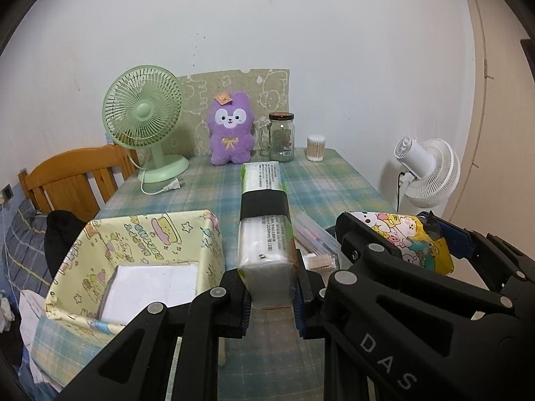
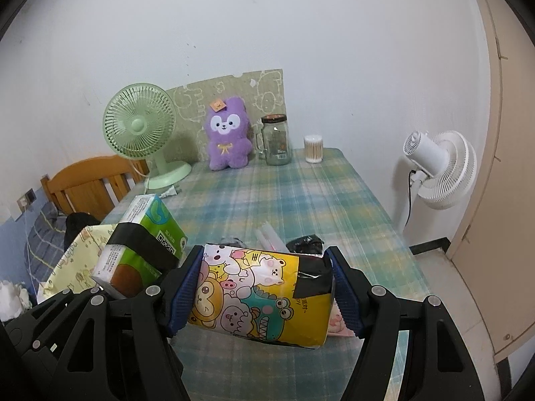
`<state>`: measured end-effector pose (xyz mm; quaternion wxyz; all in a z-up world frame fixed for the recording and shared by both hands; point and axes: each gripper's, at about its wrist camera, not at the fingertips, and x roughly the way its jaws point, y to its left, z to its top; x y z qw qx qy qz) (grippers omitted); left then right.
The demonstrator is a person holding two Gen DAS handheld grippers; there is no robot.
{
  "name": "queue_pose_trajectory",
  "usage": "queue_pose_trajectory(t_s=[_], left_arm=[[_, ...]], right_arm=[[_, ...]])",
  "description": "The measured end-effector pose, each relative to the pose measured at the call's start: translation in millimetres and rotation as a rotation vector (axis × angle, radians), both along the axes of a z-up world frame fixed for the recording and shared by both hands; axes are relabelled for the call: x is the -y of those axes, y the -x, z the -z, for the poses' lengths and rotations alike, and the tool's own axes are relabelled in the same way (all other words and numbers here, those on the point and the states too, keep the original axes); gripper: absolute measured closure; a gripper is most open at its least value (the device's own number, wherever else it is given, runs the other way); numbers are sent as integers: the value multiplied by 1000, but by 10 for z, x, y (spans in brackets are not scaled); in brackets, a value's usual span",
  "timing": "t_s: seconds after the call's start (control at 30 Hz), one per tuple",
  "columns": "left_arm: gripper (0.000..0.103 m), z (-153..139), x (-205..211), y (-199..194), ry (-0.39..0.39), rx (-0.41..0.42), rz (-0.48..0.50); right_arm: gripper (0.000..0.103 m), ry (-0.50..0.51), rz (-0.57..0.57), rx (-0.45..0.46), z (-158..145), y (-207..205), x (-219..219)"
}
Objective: Organize soft objects
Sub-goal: 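Lift both packs and carry them over the yellow fabric box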
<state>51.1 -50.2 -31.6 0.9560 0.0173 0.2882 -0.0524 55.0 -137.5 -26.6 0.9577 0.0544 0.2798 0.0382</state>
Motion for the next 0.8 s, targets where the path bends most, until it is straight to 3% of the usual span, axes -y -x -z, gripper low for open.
queue_pose_trajectory(t_s=[0.8], left_arm=[[84, -119, -817, -102, 5, 5, -106]], right_arm=[[29, -2, -139, 13, -140, -278, -856]])
